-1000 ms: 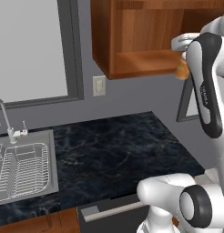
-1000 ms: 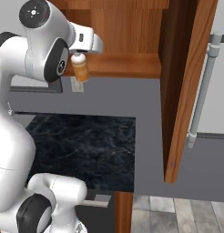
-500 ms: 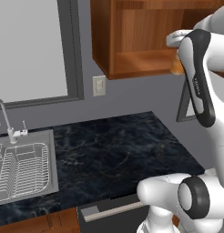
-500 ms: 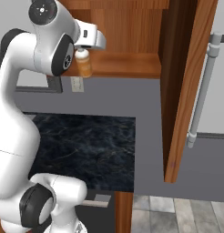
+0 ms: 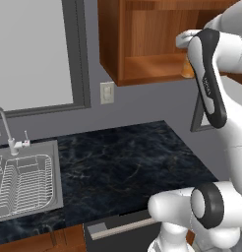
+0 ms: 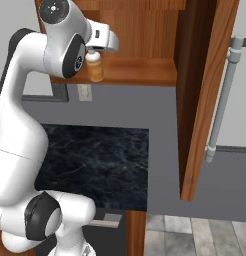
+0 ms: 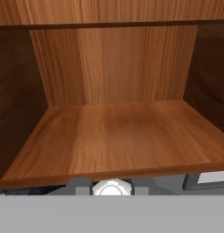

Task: Pick up the soap dispenser and bar soap from the sink, and place them back in the cabinet, and close the cabinet door.

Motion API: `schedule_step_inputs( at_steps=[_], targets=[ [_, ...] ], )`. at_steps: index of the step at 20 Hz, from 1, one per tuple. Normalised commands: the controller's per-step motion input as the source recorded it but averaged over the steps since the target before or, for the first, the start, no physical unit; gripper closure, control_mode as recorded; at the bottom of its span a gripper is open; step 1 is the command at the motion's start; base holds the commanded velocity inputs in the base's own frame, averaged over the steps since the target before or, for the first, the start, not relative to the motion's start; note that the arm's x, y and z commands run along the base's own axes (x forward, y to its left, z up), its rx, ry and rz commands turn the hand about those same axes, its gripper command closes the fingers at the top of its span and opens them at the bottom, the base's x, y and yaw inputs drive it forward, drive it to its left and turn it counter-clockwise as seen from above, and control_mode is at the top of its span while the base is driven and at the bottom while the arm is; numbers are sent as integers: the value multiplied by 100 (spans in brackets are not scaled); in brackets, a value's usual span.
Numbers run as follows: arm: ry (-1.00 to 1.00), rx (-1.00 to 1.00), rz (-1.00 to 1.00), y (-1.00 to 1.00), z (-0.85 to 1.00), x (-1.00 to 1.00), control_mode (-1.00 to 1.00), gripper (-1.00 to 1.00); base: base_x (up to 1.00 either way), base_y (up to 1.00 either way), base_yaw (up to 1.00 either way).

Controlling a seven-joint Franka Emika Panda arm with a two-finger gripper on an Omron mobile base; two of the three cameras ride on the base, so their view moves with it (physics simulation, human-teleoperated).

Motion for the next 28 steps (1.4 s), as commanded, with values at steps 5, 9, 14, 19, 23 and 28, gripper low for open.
schedule_step_inputs(
  at_steps=[5,9,14,19,23,28],
  targets=[
    [0,0,0,0,-5,18,-100,100,0,0,0],
    [0,0,0,0,-7,18,-100,100,0,0,0],
    [0,0,0,0,-12,14,-100,100,0,0,0],
    [0,0,0,0,-12,16,-100,100,0,0,0],
    [0,0,0,0,-2,19,-100,100,0,0,0],
    [0,0,0,0,0,23,-100,100,0,0,0]
  ],
)
